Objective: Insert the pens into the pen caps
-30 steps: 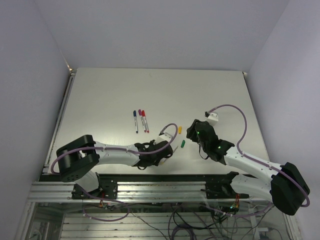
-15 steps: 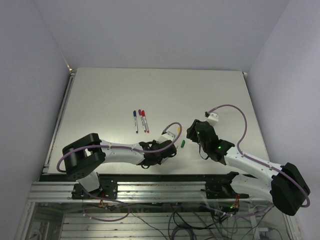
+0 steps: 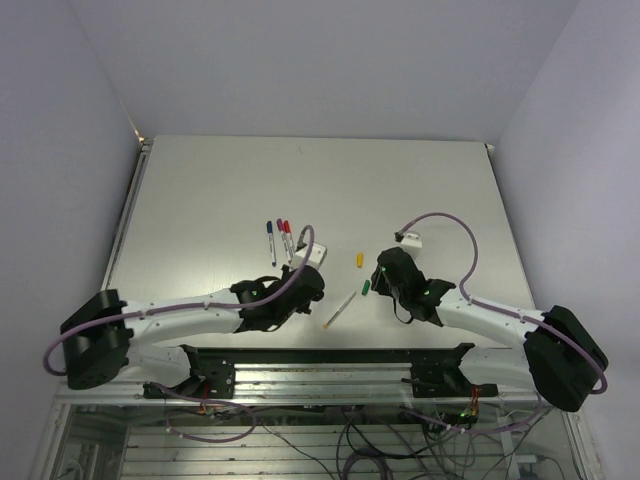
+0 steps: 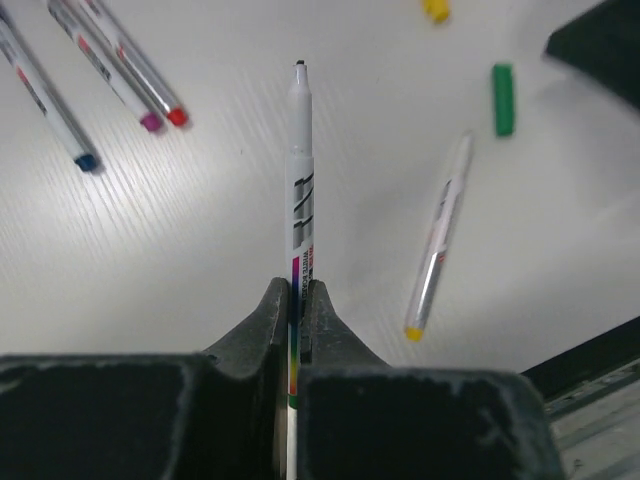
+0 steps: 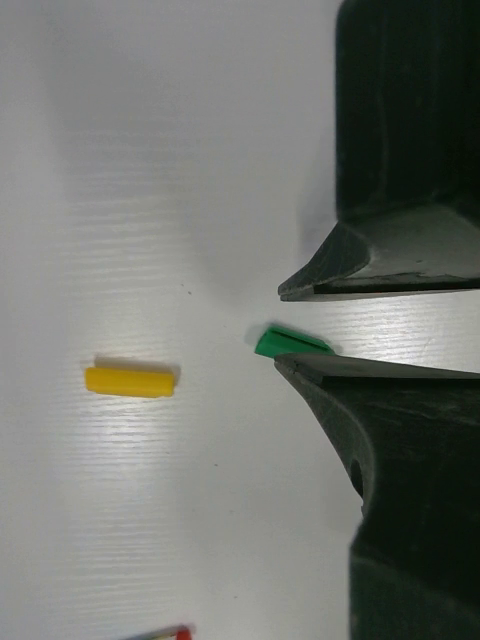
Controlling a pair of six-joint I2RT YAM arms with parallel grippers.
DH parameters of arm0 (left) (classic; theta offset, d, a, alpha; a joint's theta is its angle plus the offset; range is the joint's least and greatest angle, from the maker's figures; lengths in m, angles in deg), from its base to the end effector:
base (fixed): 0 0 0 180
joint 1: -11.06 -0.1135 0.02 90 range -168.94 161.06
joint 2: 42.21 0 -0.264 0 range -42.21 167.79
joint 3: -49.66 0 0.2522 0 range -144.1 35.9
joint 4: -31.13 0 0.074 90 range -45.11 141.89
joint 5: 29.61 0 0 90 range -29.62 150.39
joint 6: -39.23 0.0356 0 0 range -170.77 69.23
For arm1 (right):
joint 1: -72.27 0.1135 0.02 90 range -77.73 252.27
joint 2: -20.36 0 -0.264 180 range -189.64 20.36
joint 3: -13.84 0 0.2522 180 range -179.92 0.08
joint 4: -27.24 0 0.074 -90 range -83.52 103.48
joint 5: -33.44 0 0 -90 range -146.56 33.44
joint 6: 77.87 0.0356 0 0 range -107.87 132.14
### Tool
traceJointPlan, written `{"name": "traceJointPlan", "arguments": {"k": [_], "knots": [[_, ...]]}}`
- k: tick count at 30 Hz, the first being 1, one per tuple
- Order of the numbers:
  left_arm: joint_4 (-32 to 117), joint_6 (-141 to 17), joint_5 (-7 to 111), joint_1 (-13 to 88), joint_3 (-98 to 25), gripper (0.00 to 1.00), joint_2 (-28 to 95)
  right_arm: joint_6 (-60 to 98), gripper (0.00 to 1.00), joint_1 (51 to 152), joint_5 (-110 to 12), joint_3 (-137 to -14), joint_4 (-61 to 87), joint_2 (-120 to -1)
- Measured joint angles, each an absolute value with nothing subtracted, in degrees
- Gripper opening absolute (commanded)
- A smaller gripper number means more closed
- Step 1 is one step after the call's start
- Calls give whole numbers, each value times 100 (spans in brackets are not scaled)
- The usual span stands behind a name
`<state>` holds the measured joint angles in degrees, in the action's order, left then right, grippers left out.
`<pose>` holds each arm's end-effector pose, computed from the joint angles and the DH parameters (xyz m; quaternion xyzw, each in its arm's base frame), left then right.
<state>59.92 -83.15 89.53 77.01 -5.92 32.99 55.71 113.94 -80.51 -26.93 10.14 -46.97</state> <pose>0.1217 -0.2303 0.2055 0.1758 0.8920 -0.1062 0.4026 0.1746 0.1361 0.1708 0.0966 0.8978 0.1203 0.4124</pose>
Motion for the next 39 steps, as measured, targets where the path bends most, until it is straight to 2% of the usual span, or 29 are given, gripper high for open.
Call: {"name": "traceJointPlan", "arguments": {"k": [4,14,30,39], "knots": [[5791,-8238,9091,7699,-570,7,2735,5617,35,11571,-7992,-2699,1019,-4890],[5738,-8214,9281,7686,-256,7,2403,5634,36,11862,-8158,-3167,1008,-5607],[5662,-8232,9281,7620,-146,7,2294,5726,32,11919,-8361,-3598,534,-6271],[5655,-8227,9279,7590,-148,7,2335,5846,26,11997,-8425,-3709,155,-6413]]}}
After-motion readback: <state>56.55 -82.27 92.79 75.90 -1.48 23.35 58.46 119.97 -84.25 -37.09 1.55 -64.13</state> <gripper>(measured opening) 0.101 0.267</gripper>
